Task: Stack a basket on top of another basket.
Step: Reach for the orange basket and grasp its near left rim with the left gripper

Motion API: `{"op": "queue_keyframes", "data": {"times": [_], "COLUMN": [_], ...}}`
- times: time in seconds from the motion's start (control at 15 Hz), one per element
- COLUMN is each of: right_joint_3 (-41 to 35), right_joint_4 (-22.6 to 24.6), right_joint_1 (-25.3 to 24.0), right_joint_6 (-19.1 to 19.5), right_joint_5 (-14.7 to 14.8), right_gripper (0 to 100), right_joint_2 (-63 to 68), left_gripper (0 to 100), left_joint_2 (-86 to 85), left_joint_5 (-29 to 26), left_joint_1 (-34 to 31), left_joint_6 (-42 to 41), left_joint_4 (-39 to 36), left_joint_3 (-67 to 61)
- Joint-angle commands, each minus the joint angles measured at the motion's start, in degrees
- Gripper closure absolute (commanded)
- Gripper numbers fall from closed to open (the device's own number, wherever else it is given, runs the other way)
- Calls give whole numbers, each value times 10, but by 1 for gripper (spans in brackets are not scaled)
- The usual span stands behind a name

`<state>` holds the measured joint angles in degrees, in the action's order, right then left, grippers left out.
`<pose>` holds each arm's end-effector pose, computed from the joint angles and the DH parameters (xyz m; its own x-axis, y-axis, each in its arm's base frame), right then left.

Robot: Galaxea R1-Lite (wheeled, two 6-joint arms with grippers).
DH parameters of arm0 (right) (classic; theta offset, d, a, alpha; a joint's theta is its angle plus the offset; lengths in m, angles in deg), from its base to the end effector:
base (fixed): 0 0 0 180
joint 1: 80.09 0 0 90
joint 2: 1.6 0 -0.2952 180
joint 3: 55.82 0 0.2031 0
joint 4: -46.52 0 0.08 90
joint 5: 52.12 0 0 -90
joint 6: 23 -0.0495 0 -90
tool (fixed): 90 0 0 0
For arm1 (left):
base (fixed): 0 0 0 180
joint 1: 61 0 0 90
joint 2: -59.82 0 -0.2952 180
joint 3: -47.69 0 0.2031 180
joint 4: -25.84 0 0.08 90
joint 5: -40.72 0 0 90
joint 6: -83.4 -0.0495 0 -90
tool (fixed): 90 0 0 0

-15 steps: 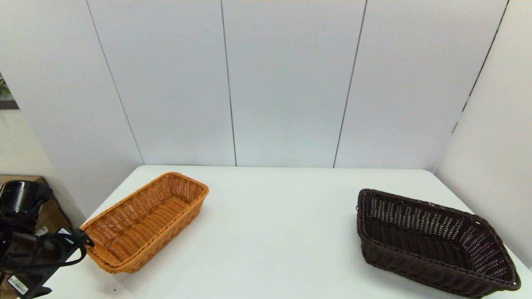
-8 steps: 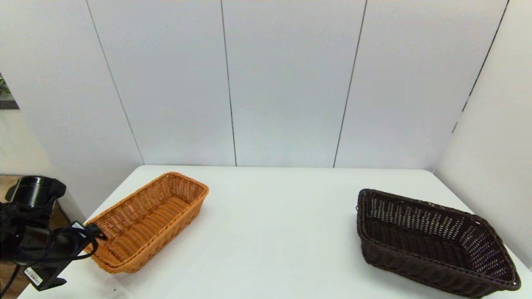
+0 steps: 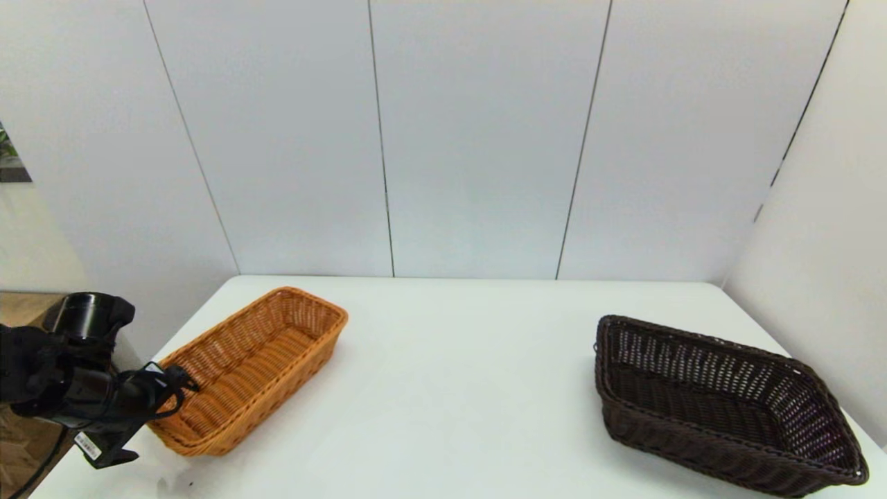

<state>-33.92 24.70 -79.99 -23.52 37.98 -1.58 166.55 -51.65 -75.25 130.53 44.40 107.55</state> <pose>0.0228 -0.0001 0.0759 1.0000 -0.0035 0.0010 0.0035 1.0000 0.0091 0.2696 0.0664 0.0167 0.4128 0.0622 -0.9087 -0.8020 0.4976 -0.3303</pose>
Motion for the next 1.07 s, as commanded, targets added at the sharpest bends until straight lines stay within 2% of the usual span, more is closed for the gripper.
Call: {"op": "queue_keyframes", "data": {"times": [0.07, 1.07], "right_joint_3": [0, 0], "right_joint_4": [0, 0], "right_joint_1": [0, 0], "right_joint_6": [0, 0], "right_joint_5": [0, 0], "right_gripper": [0, 0], "right_joint_2": [0, 0], "left_gripper": [0, 0], "left_joint_2": [30, 98], "left_joint_5": [0, 1], "left_joint_1": [2, 12], "left_joint_6": [4, 7], "left_joint_4": [-1, -14], "left_joint_3": [9, 34]}}
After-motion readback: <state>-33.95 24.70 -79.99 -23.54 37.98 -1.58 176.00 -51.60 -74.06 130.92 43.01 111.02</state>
